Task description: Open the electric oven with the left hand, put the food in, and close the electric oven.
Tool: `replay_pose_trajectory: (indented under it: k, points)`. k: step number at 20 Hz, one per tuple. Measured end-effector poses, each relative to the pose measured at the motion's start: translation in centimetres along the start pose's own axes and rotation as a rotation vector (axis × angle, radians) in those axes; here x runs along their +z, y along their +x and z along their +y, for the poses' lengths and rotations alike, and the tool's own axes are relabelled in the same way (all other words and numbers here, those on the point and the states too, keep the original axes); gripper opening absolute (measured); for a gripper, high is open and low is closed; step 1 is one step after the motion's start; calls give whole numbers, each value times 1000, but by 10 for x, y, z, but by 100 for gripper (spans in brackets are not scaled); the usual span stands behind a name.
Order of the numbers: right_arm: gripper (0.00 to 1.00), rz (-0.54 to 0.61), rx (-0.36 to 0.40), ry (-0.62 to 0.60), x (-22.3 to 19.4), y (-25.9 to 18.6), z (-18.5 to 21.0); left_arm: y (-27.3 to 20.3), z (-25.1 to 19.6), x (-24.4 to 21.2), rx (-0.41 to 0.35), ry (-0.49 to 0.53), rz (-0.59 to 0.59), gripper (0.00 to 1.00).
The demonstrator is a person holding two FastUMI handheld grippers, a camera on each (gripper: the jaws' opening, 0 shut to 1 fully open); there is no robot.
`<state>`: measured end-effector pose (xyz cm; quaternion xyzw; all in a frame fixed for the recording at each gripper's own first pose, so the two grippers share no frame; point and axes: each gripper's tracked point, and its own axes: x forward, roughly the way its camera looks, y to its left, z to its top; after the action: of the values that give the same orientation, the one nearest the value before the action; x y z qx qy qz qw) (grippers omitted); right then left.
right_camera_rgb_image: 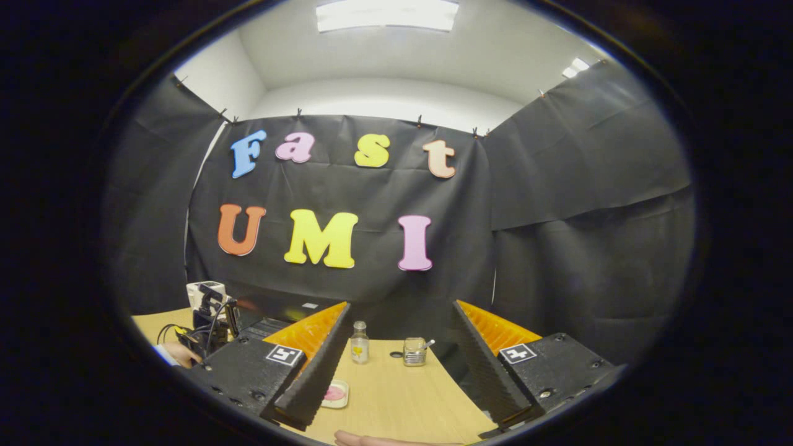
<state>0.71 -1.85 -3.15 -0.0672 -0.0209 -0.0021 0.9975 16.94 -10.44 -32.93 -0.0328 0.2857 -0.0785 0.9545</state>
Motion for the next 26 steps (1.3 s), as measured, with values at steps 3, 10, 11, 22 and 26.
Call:
replay_pose_trajectory:
  k: [3, 10, 11, 22, 26]
  points:
    - [96, 15, 4, 7, -9, 5, 5, 0, -3, -11, 2, -3, 8, 96]
    - [96, 128, 20, 13, -43, 27, 19, 9, -7, -48, 0, -1, 78, 94]
    - [96, 143, 25, 13, -46, 31, 22, 10, -8, -54, -1, -8, 92, 94]
    - [96, 460, 94, 10, -140, 99, 50, -63, -4, 1, 55, 29, -141, 95]
    - [100, 637, 108, -23, -193, 126, 53, -125, 11, 37, 145, 28, -257, 95]
